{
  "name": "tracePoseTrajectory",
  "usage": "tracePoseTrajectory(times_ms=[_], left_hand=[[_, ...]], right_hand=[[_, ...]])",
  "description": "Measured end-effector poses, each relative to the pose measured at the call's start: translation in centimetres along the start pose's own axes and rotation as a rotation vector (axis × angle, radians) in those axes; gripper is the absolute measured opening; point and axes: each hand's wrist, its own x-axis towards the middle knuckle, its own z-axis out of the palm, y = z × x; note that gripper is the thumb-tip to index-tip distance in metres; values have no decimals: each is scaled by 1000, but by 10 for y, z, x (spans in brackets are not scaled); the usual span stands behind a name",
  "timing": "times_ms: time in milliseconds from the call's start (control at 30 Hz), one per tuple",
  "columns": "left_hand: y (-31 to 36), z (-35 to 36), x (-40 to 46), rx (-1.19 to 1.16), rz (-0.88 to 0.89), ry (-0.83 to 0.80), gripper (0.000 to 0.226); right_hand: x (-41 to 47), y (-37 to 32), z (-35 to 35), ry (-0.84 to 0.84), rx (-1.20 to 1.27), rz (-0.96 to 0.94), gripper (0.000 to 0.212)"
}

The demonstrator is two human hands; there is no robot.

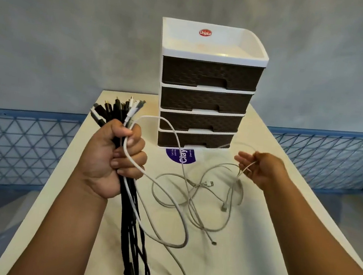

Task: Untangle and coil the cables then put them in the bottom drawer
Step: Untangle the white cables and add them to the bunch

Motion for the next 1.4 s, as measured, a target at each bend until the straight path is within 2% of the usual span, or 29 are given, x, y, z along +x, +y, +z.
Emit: tracePoseTrajectory(times_ms=[67,100,167,200,233,267,300,333,367,400,467,567,633,700,800,900,1033,1200,1300,1400], left_hand=[[2,1,-1,-43,-5,-26,19],[3,2,-1,-48,-9,-30,19],[4,5,0,-51,-25,-40,19],[4,6,0,-50,-33,-42,19],[5,7,2,-48,-40,-42,19],[5,8,3,-42,-44,-37,19],[4,9,5,-36,-49,-31,19],[4,10,7,-31,-52,-26,19],[3,11,8,-28,-54,-25,19],[3,11,8,-26,-55,-27,19],[3,12,8,-20,-52,-35,19],[3,14,5,-17,-43,-46,19],[2,16,3,-23,-38,-57,19],[2,18,1,-29,-34,-66,19],[1,22,0,-21,-26,-67,19],[-2,25,-2,-17,-21,-75,19],[-9,26,-2,6,-4,-82,19],[-22,31,-3,29,-6,-88,19],[-31,37,-5,33,-8,-91,20],[-40,44,-9,11,-7,-91,21]], right_hand=[[10,17,-8,151,-218,7,27],[11,24,-10,234,-423,-38,23],[8,36,-9,428,-962,-284,38],[1,41,-4,474,-1125,-484,48],[-10,43,6,428,-1188,-668,52],[-21,45,16,255,-1190,-769,51],[-33,46,29,7,-1184,-756,48],[-44,48,41,-250,-1203,-652,46],[-53,51,52,-458,-1232,-523,44],[-58,56,61,-589,-1253,-430,42],[-60,64,72,-645,-1244,-357,32],[-54,61,82,-553,-1178,-378,20],[-54,53,86,-557,-1126,-379,28],[-55,49,89,-567,-1194,-381,39],[-57,57,93,-628,-1319,-333,25],[-61,63,96,-584,-1149,-369,20],[-74,47,97,-525,-652,-444,22],[-89,20,84,-665,-94,-417,28],[-95,8,68,-734,15,-485,26],[-106,-1,49,-780,-48,-610,24]])
